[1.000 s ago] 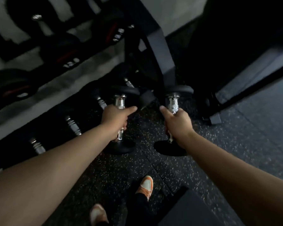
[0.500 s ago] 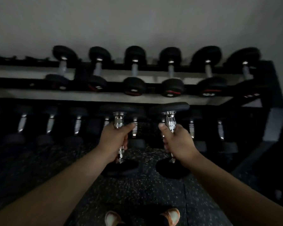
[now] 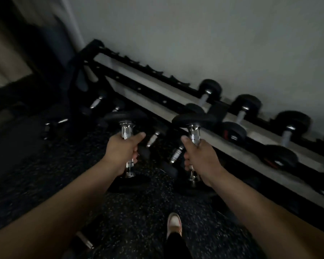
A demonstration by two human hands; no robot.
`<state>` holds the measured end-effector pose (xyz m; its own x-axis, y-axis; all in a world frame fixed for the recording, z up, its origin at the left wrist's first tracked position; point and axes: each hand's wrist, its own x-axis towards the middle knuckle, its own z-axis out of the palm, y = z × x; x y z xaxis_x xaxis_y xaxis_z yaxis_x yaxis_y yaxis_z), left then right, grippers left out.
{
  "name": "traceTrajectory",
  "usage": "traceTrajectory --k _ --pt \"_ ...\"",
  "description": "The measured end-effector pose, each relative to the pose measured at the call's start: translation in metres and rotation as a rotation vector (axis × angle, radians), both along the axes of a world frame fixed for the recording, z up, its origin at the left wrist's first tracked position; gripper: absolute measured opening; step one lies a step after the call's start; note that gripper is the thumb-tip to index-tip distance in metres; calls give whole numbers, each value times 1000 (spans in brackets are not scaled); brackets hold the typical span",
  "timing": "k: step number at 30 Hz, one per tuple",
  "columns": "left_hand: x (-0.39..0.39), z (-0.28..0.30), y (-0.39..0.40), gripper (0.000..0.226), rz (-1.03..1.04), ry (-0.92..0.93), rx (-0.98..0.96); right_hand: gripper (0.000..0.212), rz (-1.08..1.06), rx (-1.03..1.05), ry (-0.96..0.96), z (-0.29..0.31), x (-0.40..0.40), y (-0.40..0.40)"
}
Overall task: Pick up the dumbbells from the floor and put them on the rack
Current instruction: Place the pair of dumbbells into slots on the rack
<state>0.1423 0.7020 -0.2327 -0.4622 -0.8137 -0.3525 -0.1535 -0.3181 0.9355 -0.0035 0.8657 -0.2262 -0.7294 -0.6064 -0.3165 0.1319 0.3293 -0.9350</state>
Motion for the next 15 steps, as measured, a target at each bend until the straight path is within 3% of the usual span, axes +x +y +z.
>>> traceTrajectory --k 9,15 --pt "63 21 -175 36 341 -8 -69 38 324 -52 -21 11 7 -224" --pt "89 28 -271 40 452 2 -95 37 422 -38 -41 17 17 -345"
